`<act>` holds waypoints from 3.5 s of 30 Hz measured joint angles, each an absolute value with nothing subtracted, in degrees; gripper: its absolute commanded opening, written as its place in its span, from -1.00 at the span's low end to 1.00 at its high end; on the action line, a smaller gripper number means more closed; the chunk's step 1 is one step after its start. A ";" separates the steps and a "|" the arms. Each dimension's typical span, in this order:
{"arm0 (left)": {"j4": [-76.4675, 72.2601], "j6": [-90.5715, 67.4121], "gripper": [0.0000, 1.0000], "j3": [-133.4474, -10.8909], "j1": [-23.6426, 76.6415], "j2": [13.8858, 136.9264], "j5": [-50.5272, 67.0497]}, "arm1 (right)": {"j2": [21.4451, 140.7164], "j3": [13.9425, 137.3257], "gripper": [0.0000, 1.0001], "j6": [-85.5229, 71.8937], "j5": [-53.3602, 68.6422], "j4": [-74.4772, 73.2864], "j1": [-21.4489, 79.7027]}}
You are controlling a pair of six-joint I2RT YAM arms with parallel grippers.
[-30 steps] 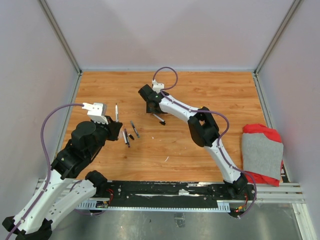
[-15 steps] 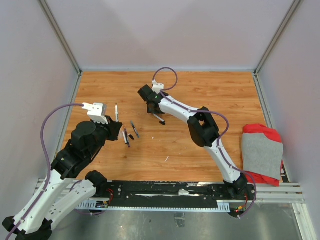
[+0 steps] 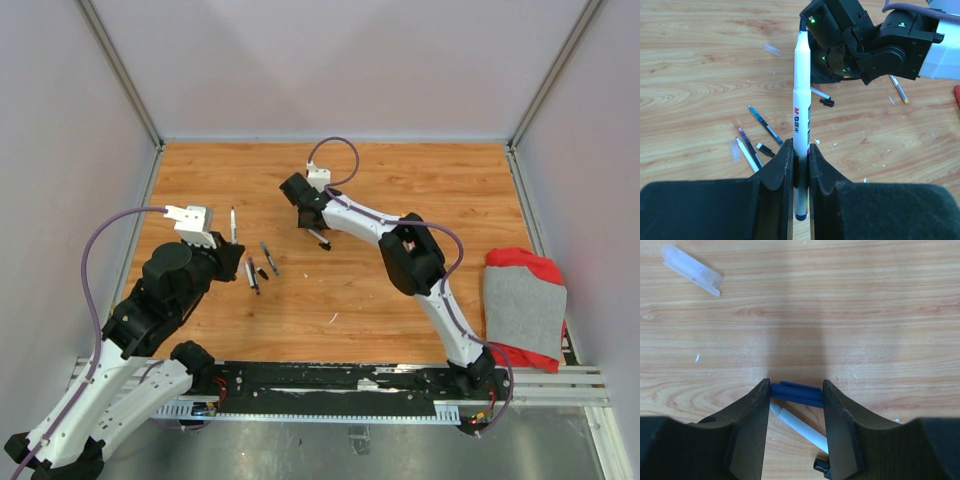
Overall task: Insert the pens into the pen caps
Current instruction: Adjust the pen cap at the center of the board, then insert the pen cap onto the pen.
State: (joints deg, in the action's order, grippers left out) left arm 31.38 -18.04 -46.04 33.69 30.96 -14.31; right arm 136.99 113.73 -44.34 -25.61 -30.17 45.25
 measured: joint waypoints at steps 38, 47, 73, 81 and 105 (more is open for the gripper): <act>31.38 -18.04 -0.99 -46.04 33.69 31.05 -14.31 | 95.39 60.80 -0.05 4.71 11.51 -23.35 39.13; 31.38 -18.04 -0.99 -46.04 33.69 31.33 -14.33 | 98.85 60.58 0.07 11.09 8.01 -25.76 44.10; 31.38 -18.06 -0.99 -46.04 33.69 31.44 -15.00 | 74.76 51.05 0.97 2.20 -1.76 -7.90 45.34; 31.38 -18.06 -0.99 -46.04 33.69 31.51 -15.18 | 73.54 50.17 0.97 -6.66 -16.73 -6.22 45.34; 31.40 -18.06 -0.99 -46.04 33.69 31.55 -15.38 | 77.36 54.06 0.97 -19.97 -28.69 -18.72 45.32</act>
